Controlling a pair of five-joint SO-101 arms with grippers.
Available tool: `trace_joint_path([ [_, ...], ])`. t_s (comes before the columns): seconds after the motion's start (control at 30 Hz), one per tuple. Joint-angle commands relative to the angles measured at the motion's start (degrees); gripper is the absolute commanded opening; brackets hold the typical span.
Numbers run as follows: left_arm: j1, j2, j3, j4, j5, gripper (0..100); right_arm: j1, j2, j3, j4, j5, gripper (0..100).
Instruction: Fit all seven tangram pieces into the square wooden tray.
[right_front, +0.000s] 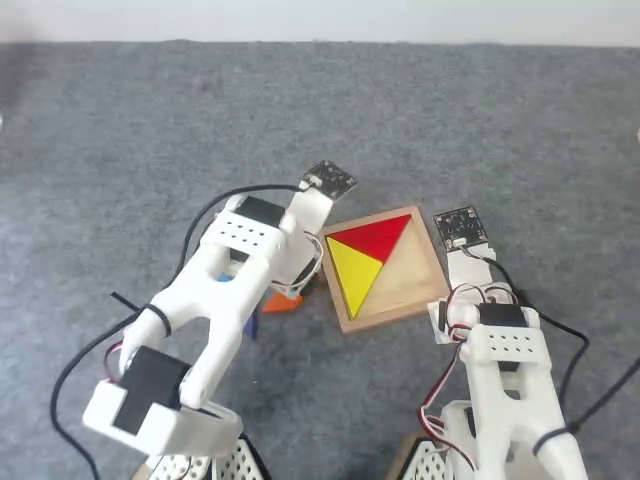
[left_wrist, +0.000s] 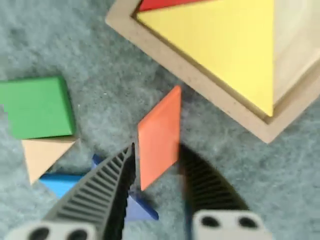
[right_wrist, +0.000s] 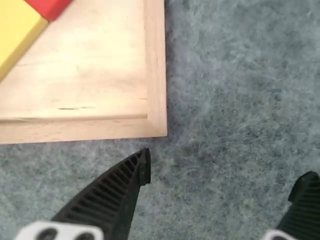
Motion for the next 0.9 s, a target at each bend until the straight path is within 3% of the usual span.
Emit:
trace_joint_path([
  [0.0,0.35,-0.7,2.68,-4.4,1.32,22,-0.13,-1.45,-0.53,-0.22,-0.44,43.4],
  [0.27,0.0,-0.09,10.42,-12.75,1.41,21,-0.13,-1.45,-0.53,-0.22,-0.44,43.4],
  [0.67,-0.09,-0.44,11.3,-12.92,1.85,8,-0.13,-1.45,-0.53,-0.22,-0.44,43.4],
  [0.87,0.35,-0.79,10.95,-12.75,2.99,7,-0.13,-1.45,-0.53,-0.22,-0.44,43.4],
])
